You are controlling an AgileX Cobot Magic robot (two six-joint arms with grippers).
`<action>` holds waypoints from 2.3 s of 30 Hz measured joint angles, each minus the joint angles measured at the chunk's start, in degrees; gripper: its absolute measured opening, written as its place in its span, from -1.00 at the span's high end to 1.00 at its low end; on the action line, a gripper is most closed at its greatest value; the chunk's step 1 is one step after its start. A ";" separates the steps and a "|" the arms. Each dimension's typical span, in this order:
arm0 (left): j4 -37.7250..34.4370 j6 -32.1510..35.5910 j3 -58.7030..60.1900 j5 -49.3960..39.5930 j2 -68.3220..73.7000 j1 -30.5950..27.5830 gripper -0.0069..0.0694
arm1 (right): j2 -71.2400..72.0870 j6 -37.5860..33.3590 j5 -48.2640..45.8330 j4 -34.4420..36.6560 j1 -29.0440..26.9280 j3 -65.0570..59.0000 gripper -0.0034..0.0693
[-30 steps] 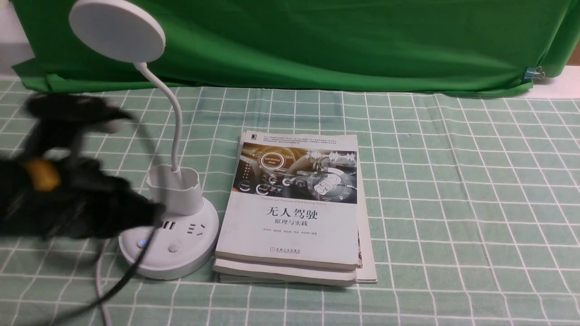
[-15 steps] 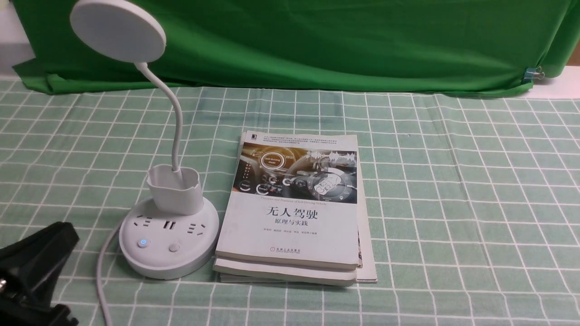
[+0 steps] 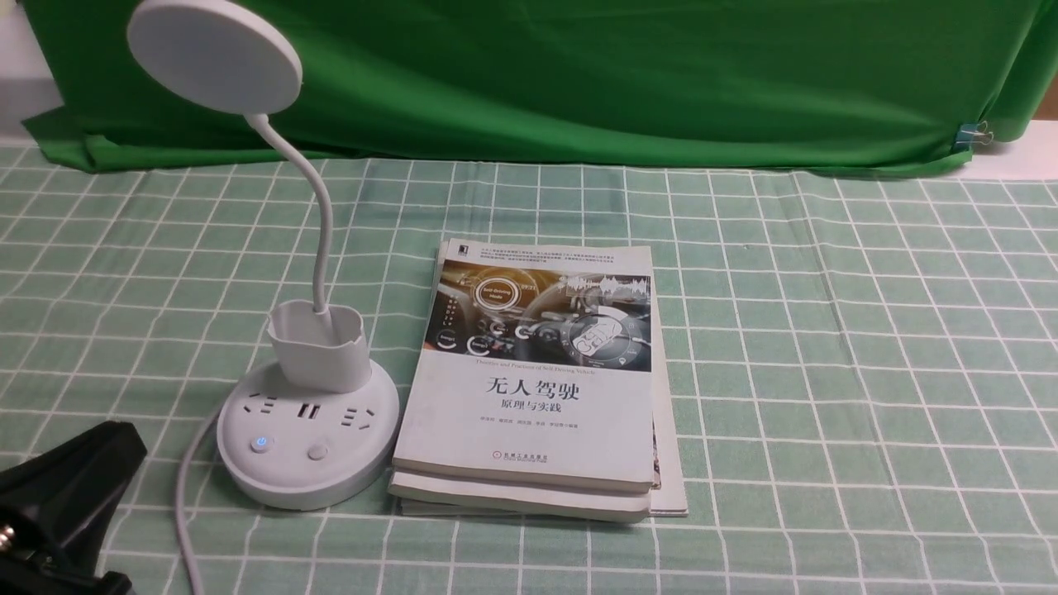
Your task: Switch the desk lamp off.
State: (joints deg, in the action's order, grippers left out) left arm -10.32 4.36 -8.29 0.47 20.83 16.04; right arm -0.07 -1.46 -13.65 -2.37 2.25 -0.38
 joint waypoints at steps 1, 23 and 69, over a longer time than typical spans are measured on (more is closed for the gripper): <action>0.28 0.12 0.20 0.00 -0.03 0.00 0.75 | 0.00 0.00 0.00 0.00 0.00 0.00 0.24; 3.21 -3.43 8.63 -15.54 -20.83 -17.75 0.81 | 0.00 0.00 0.00 0.00 0.00 0.00 0.24; 3.21 -4.36 8.63 -17.57 -20.91 -17.87 0.81 | 0.00 0.00 0.00 0.00 0.00 0.00 0.24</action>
State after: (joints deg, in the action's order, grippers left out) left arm -7.12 0.00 0.34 -17.09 -0.07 -1.83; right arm -0.07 -1.46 -13.65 -2.37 2.25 -0.38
